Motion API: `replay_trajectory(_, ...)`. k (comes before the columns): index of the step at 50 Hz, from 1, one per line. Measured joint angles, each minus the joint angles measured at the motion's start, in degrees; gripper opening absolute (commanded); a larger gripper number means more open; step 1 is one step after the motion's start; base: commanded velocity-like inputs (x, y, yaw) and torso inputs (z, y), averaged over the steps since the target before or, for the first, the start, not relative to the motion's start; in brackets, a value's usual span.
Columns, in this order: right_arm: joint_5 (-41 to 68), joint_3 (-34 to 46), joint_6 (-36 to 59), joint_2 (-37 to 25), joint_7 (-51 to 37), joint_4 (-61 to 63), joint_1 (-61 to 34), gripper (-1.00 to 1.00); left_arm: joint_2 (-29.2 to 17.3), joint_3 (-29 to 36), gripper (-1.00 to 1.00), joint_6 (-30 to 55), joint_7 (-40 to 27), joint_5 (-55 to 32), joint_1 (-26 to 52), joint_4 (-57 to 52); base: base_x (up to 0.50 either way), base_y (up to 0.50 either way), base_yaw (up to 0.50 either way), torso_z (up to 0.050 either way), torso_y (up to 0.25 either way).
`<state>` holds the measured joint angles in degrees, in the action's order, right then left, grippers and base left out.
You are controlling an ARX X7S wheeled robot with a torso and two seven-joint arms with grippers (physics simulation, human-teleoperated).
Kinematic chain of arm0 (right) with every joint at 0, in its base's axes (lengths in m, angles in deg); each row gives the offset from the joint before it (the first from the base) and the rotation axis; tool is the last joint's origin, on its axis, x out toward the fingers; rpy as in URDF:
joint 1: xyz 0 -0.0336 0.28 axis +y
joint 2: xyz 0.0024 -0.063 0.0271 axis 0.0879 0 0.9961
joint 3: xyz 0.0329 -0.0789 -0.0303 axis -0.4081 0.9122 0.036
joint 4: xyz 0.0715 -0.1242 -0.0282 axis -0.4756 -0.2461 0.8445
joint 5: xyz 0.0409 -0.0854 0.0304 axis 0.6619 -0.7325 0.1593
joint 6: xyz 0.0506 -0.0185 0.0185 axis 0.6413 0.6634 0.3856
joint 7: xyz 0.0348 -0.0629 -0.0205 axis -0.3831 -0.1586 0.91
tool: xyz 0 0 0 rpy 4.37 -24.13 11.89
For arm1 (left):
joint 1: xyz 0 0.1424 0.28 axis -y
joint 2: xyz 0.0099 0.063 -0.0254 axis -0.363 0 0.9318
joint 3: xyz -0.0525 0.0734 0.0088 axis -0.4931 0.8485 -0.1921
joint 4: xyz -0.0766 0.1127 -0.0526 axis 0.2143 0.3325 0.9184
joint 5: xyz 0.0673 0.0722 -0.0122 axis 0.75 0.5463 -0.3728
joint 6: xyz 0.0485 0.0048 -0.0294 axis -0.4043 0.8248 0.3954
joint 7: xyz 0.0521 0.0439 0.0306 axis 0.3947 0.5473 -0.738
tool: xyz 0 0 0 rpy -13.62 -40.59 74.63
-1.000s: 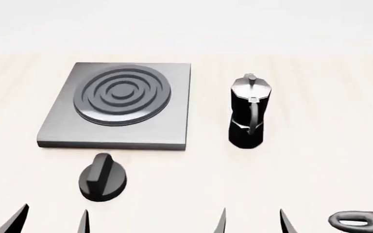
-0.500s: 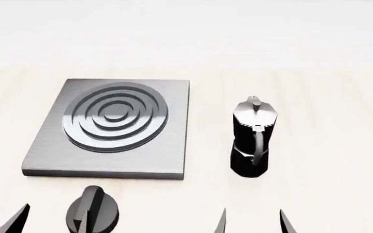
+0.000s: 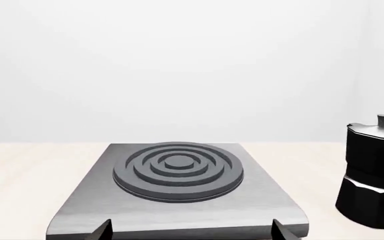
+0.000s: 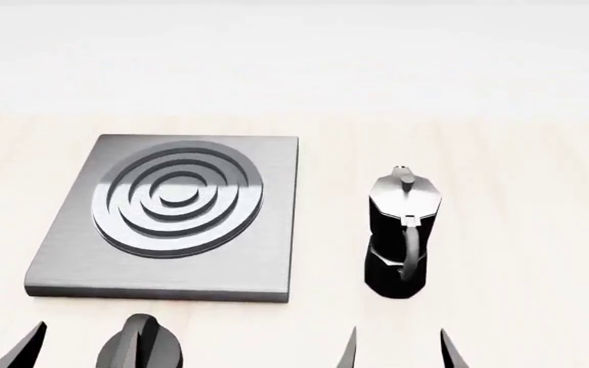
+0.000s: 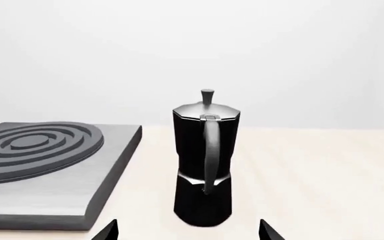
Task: Put the moka pot on the stove.
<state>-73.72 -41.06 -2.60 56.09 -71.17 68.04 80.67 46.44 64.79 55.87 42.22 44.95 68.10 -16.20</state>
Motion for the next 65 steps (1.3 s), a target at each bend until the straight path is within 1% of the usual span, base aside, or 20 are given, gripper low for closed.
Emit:
replay_trajectory(21, 0.2, 0.6, 0.2, -0.9, -1.1, 3.6, 0.8, 1.00, -0.7, 0.9, 1.00, 0.4, -0.7, -0.5, 0.3, -0.7, 0.00, 0.03, 0.00, 0.000, 0.000)
replay_trajectory(65, 0.2, 2.3, -0.6, -1.7, -2.7, 3.2, 0.8, 1.00, -1.8, 2.5, 1.00, -0.2, -1.8, -1.0, 0.5, -0.6, 0.00, 0.05, 0.00, 0.000, 0.000)
